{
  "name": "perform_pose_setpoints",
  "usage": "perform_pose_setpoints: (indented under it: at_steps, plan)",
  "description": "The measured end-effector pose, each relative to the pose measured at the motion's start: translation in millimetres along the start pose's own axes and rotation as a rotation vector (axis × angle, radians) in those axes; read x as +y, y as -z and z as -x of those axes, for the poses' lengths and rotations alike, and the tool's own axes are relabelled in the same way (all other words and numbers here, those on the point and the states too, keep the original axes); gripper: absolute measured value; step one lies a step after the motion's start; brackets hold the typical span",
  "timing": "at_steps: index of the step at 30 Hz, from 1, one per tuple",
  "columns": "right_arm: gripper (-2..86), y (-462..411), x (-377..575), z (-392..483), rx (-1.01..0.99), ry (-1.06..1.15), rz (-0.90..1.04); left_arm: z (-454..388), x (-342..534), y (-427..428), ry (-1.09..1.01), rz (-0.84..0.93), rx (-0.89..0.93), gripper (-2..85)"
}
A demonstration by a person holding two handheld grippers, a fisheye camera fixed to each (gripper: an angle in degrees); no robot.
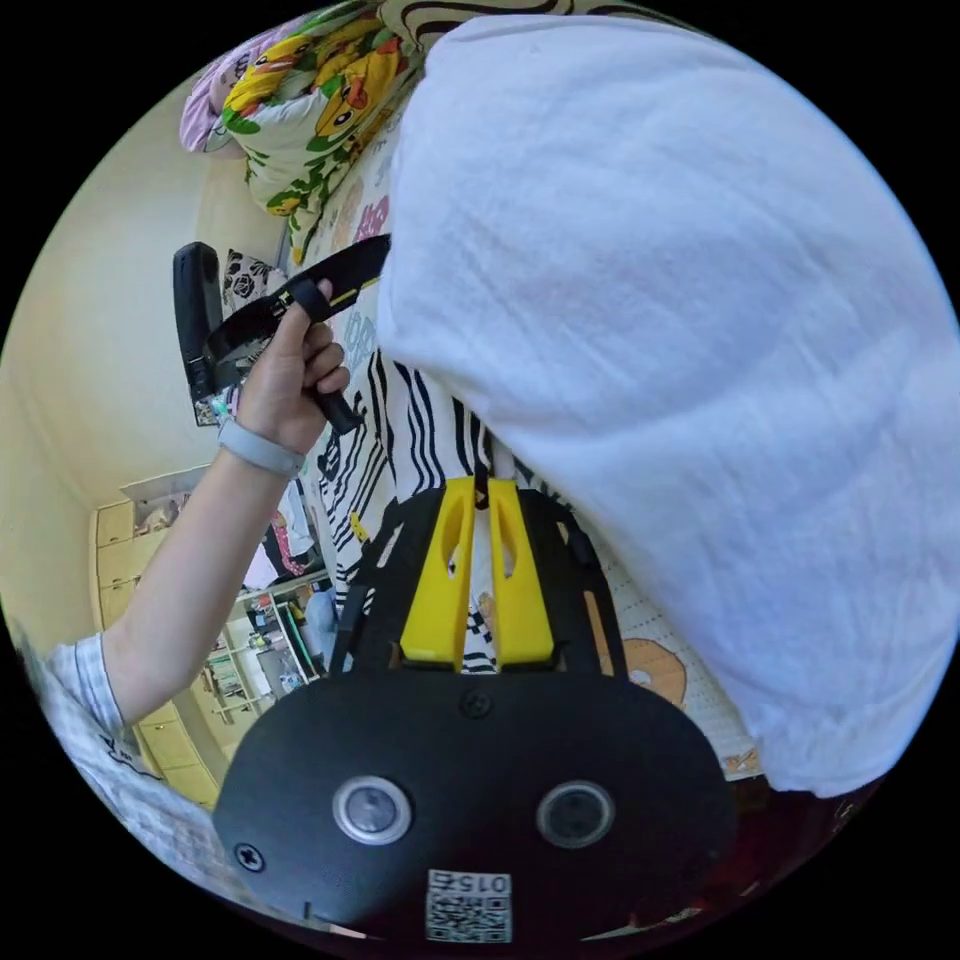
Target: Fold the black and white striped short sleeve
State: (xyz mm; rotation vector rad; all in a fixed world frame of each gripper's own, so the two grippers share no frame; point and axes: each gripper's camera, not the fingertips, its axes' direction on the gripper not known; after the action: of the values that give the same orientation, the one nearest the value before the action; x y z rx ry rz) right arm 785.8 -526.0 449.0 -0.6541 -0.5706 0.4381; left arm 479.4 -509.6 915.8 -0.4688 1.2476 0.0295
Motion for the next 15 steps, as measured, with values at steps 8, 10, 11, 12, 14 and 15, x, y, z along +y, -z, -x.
perform_pose_setpoints:
  at_steps: [8, 10, 11, 12, 14, 15]
  plan:
    - [1.9, 9.3, 35.3, 56.0, 0.207, -0.038, 0.017, 20.9, 61.1, 152.9, 0.176, -0.376, 0.161, 1.5]
    - [1.4, 14.7, 47.5, 72.8, 0.204, -0.018, 0.022, 36.4, 122.3, 208.5, 0.303, -0.453, 0.189, 2.0]
    - [1.4, 16.6, 55.6, 87.9, 0.197, -0.001, 0.027, 40.5, 140.7, 220.8, 0.341, -0.465, 0.194, 2.2]
    - [1.4, 16.5, 59.5, 97.1, 0.194, 0.013, 0.031, 48.4, 180.8, 243.7, 0.419, -0.480, 0.195, 2.4]
    - [1.7, 9.0, 75.0, 145.3, 0.203, 0.098, 0.050, 59.8, 247.8, 275.3, 0.572, -0.477, 0.159, 2.8]
    - [1.8, 4.9, 78.5, 159.6, 0.200, 0.128, 0.060, 66.6, 296.2, 295.7, 0.683, -0.468, 0.119, 3.2]
